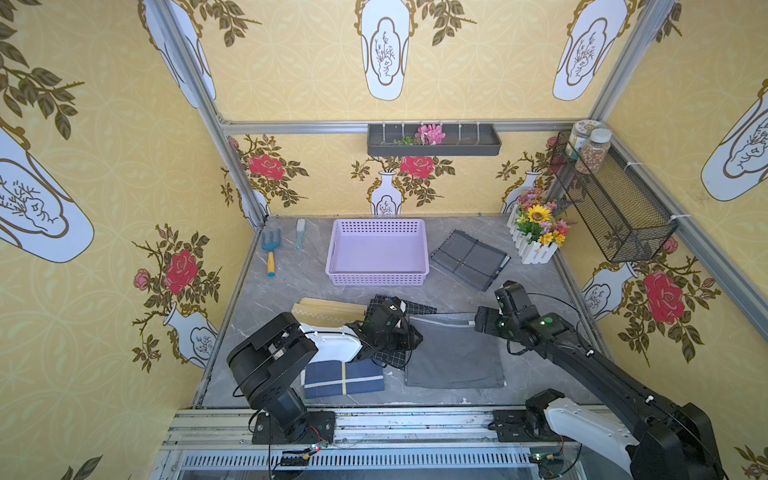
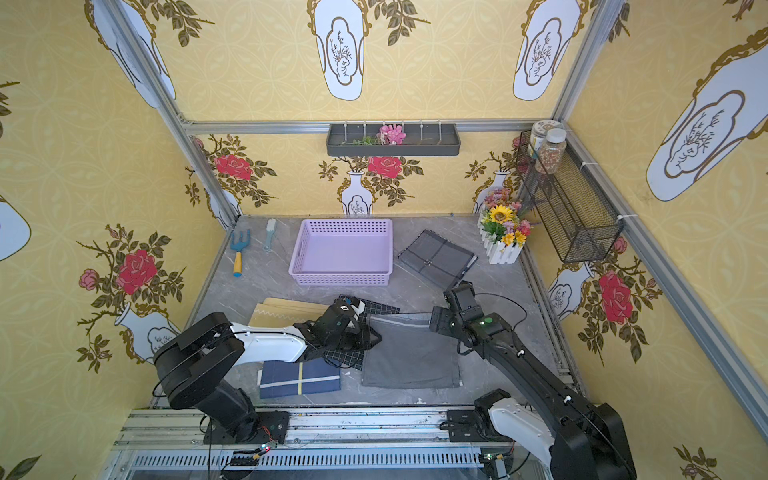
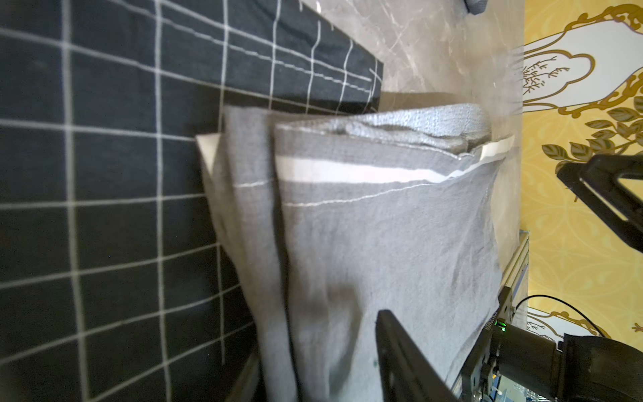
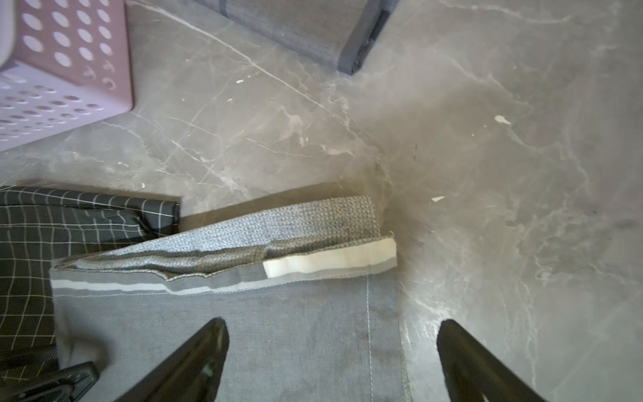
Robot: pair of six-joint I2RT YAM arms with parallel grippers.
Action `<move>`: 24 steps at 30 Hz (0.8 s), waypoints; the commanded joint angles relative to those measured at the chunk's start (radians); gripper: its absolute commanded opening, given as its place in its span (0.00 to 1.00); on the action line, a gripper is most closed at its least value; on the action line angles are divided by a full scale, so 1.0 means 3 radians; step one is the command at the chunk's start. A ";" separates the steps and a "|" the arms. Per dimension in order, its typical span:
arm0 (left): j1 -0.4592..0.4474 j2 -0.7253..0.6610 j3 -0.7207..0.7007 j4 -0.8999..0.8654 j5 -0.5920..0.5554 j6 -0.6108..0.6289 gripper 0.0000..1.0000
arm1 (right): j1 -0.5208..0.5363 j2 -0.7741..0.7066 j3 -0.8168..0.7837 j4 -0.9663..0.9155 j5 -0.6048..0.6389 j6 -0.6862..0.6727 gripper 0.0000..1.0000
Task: Put the folded pillowcase in the basket
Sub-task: Pick up the pillowcase from the center of the board.
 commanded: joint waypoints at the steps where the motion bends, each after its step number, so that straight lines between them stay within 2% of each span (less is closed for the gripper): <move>1: -0.0006 -0.0017 0.0001 -0.0188 0.0003 -0.0004 0.40 | -0.0025 0.0027 0.0000 -0.0099 0.0084 0.0131 0.97; 5: -0.0007 -0.0055 0.0018 -0.0223 -0.0029 0.0005 0.23 | -0.0056 0.0110 0.0009 -0.0124 0.0021 0.0142 0.97; 12: -0.0006 -0.0230 0.0102 -0.0347 -0.0184 0.0018 0.02 | -0.0067 0.0190 0.0056 -0.0106 -0.0115 0.0072 0.98; 18: 0.0088 -0.0346 0.0226 -0.0553 -0.0234 0.0109 0.00 | -0.0100 0.0282 0.0039 -0.0037 -0.0336 -0.0009 1.00; 24: 0.0284 -0.0419 0.0185 -0.0662 -0.0143 0.0125 0.00 | -0.0130 0.0484 0.0036 0.0047 -0.0555 -0.0058 0.94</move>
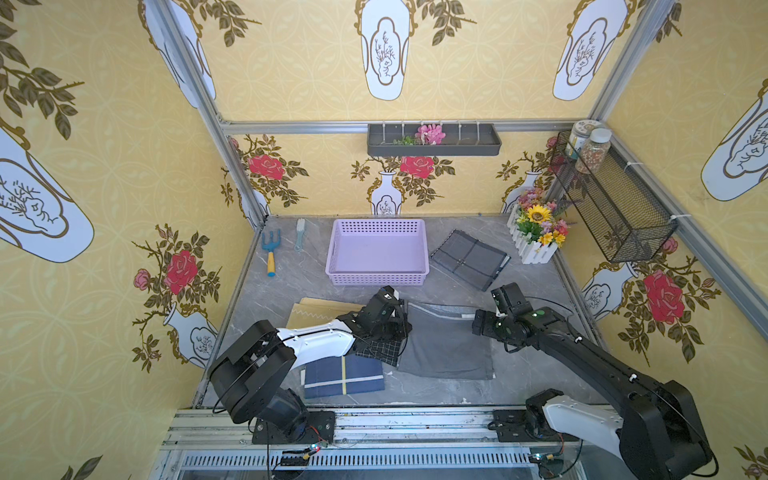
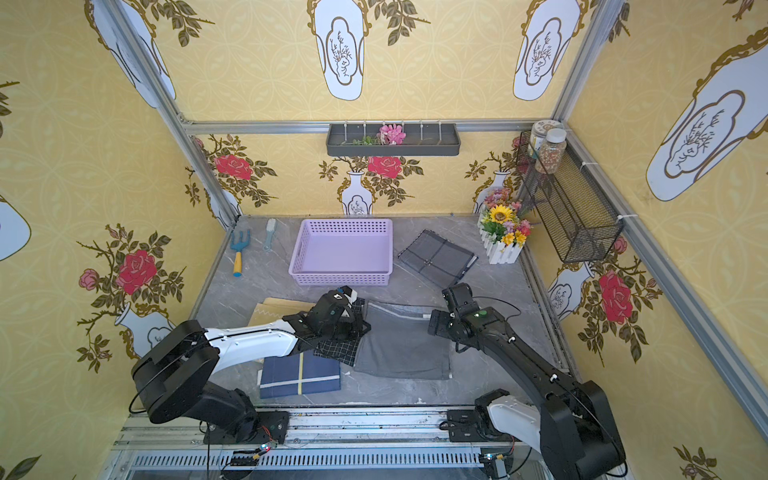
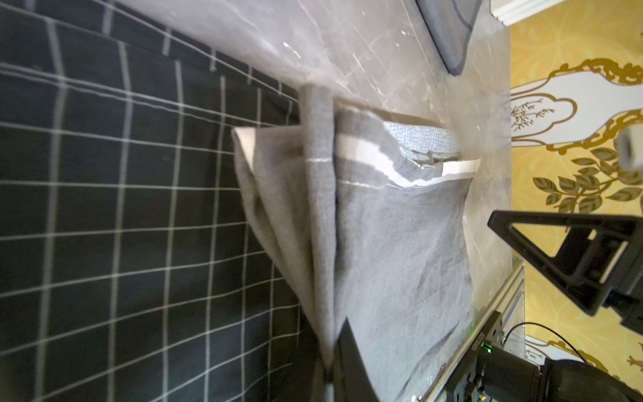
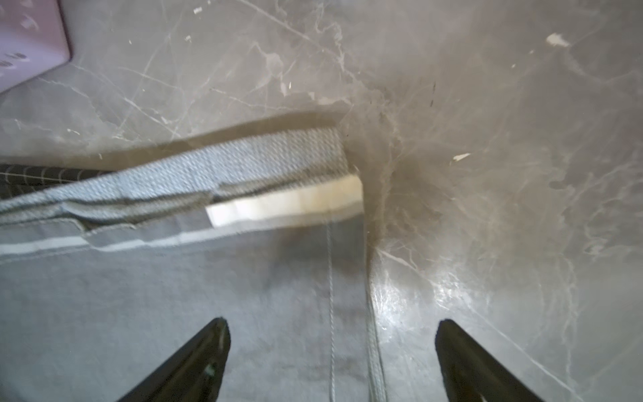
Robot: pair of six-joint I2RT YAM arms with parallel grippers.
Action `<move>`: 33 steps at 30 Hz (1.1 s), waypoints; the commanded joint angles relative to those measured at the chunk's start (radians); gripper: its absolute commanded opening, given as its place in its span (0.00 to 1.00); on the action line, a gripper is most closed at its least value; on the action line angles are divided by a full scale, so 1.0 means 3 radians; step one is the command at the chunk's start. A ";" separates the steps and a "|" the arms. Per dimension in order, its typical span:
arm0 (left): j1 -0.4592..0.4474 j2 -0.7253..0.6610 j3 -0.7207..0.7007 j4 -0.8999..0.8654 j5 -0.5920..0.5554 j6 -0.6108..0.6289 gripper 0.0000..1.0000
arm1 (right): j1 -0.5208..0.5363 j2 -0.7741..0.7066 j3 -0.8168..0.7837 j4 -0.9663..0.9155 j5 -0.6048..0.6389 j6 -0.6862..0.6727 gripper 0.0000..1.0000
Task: Put the folded pillowcase in the basket
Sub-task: Pick up the pillowcase from the center of the board.
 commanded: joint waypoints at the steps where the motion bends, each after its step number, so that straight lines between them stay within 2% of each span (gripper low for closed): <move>1: 0.0075 -0.0033 -0.0031 -0.0110 0.0029 0.0130 0.00 | -0.0012 0.0103 0.0010 0.0103 -0.0190 -0.0051 0.93; 12: 0.0210 -0.0026 -0.0081 -0.0181 0.0052 0.0239 0.00 | -0.0053 0.0498 0.0009 0.0373 -0.0501 -0.0115 0.72; 24: 0.0220 0.0026 -0.0089 -0.0145 0.0054 0.0221 0.00 | -0.0100 0.0725 -0.0016 0.0508 -0.0669 -0.0073 0.60; 33: 0.0220 0.0032 -0.0107 -0.0121 0.0054 0.0206 0.00 | -0.0106 0.0838 -0.0016 0.0539 -0.0765 -0.0049 0.46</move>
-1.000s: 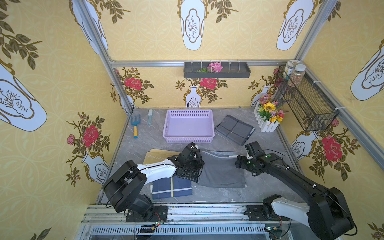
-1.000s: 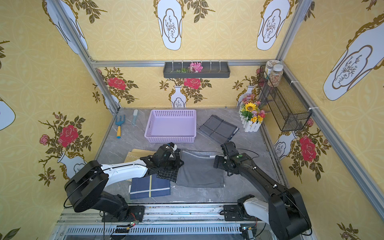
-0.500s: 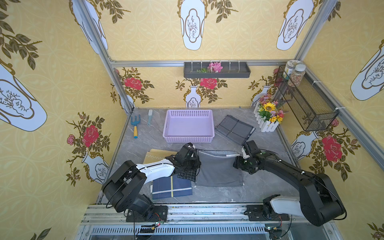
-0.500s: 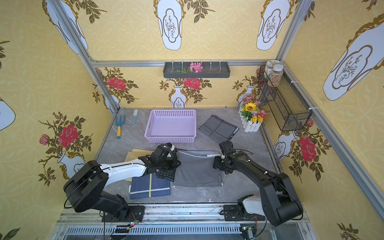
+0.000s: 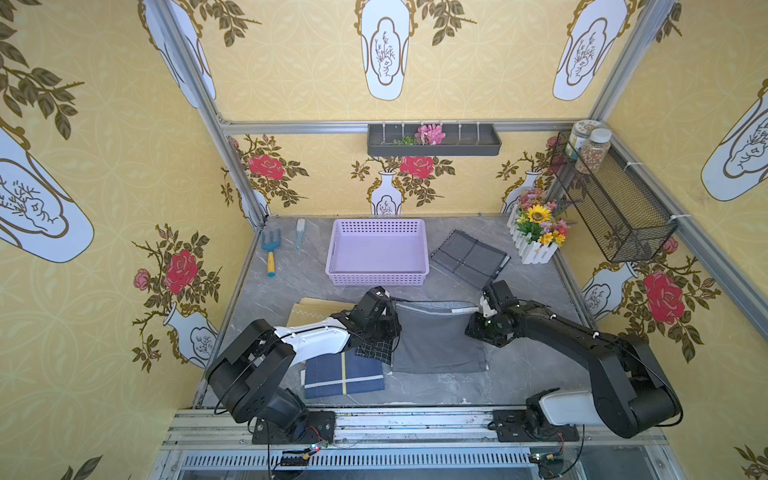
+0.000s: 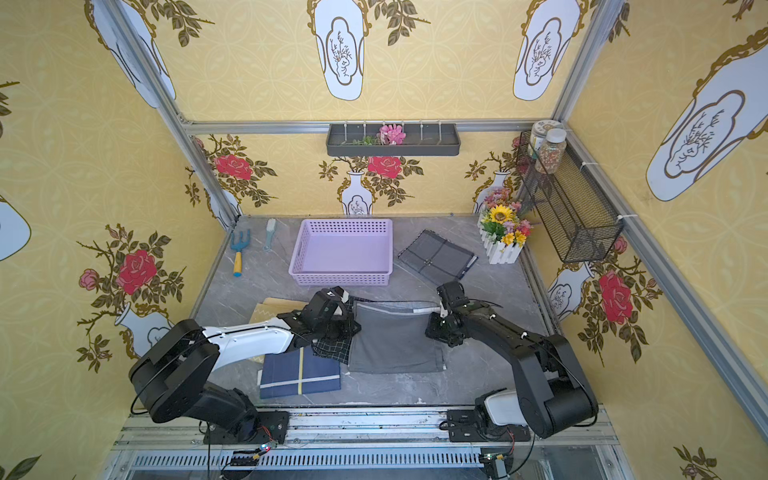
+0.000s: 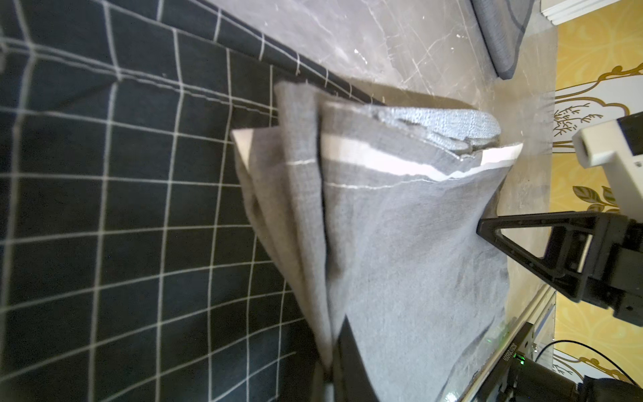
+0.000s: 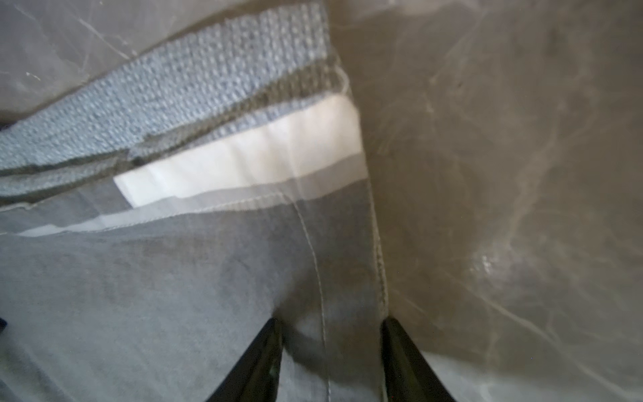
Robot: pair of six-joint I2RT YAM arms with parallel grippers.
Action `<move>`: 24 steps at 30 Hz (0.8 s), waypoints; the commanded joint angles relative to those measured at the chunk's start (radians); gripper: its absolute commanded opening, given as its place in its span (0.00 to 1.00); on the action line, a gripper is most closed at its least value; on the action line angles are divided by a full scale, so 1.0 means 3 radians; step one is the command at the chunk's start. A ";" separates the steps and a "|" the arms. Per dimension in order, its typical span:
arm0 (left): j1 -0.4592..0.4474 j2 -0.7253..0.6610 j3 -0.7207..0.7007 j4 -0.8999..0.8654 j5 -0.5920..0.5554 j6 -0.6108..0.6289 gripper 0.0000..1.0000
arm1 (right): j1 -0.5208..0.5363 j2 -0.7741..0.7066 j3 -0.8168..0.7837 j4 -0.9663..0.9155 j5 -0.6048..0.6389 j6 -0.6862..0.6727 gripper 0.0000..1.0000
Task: Put the folded pillowcase in the basket
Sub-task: Pick up the pillowcase from the center of the board.
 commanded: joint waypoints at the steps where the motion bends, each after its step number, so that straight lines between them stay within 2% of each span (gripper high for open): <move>1: 0.0002 0.0023 -0.0029 0.0028 -0.0005 0.0006 0.00 | -0.0007 0.0047 -0.0001 0.0017 -0.0047 0.0028 0.43; 14: 0.0002 -0.0026 -0.0004 0.0027 -0.0044 -0.0001 0.00 | -0.0043 -0.0060 -0.0009 -0.0017 -0.0085 0.0028 0.06; 18: 0.0002 -0.0092 0.0001 0.0007 -0.0086 -0.0022 0.00 | -0.0039 -0.0165 0.0025 -0.0061 -0.0092 0.0013 0.01; 24: 0.0007 -0.0273 0.0066 -0.0107 -0.0177 -0.0016 0.00 | -0.0038 -0.0486 0.0160 -0.0250 -0.0025 -0.0039 0.00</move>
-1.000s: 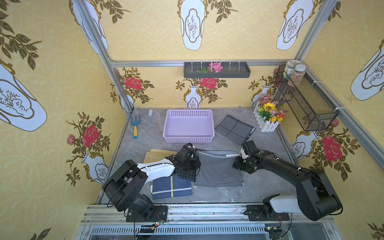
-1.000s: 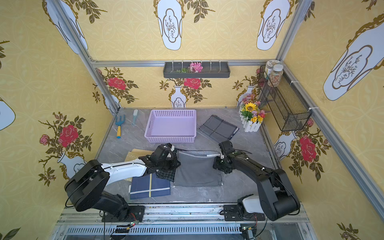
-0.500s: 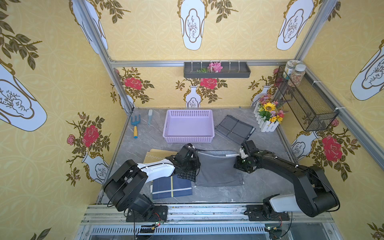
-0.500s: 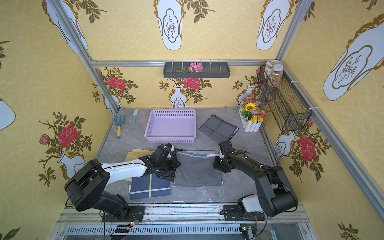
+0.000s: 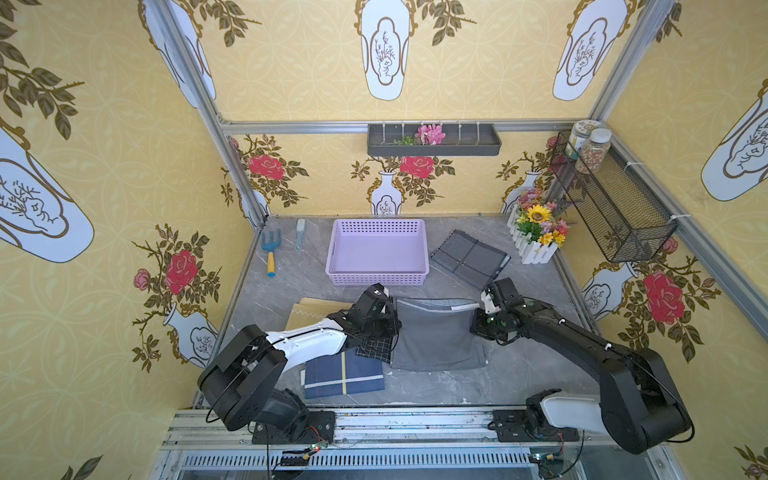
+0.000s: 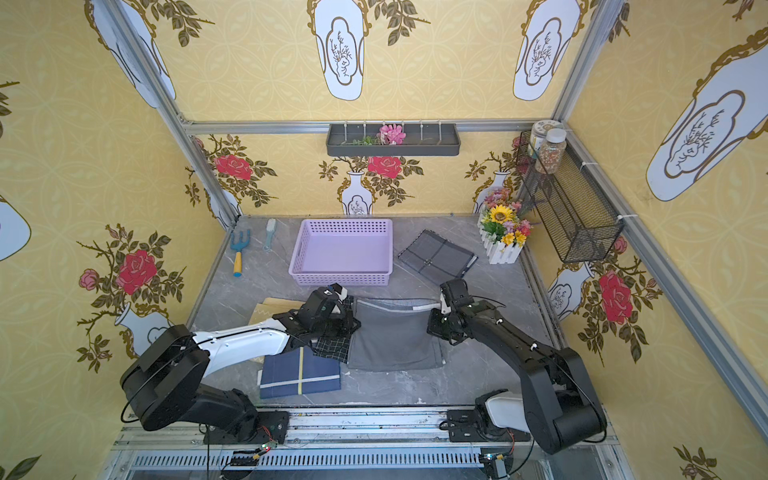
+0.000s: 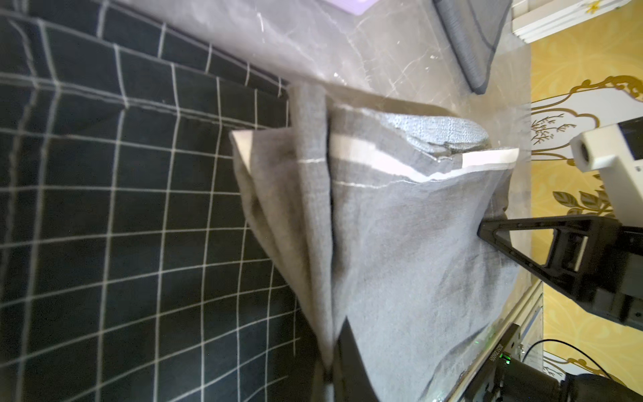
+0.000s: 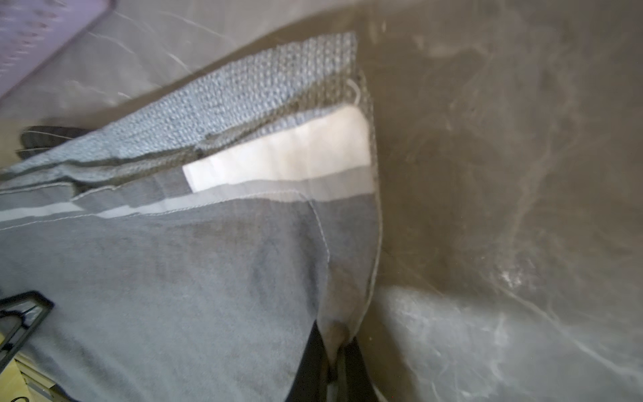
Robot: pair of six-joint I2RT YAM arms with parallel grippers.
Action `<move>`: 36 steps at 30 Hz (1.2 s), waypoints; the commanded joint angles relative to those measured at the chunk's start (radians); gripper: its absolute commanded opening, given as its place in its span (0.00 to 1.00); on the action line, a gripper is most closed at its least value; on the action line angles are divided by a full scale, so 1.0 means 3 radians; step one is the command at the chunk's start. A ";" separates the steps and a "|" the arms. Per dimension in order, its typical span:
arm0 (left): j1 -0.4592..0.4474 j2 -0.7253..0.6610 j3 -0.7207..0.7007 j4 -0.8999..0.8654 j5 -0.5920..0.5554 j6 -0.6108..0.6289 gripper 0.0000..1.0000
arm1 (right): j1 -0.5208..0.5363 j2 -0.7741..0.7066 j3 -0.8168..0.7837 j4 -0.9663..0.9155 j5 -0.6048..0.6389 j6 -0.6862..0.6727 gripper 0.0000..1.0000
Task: Put the folded pillowcase in the basket
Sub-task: Pick up the pillowcase from the center of the board, then place the pillowcase in the basket.
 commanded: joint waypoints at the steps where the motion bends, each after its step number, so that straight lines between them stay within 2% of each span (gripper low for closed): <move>1: 0.0009 -0.0074 0.0055 -0.0086 -0.0109 0.0009 0.00 | -0.0006 -0.0176 0.0094 -0.0163 0.0110 -0.0047 0.00; 9: 0.0084 -0.0274 0.0244 -0.0274 -0.0215 0.0099 0.00 | 0.0007 -0.0559 0.0286 -0.0257 0.0180 -0.0110 0.00; 18: 0.0413 -0.0468 0.0513 -0.0447 -0.0316 0.0380 0.00 | 0.0168 -0.0482 0.0562 0.0049 0.0168 -0.0117 0.00; 28: 0.0981 -0.0482 0.0848 -0.0527 -0.0266 0.0790 0.00 | 0.0585 0.0239 0.1207 0.0528 0.0416 -0.0168 0.00; 36: 0.1575 -0.0217 0.1115 -0.0354 -0.0092 0.1160 0.00 | 0.0668 0.1000 0.1866 0.0898 0.0467 -0.0162 0.00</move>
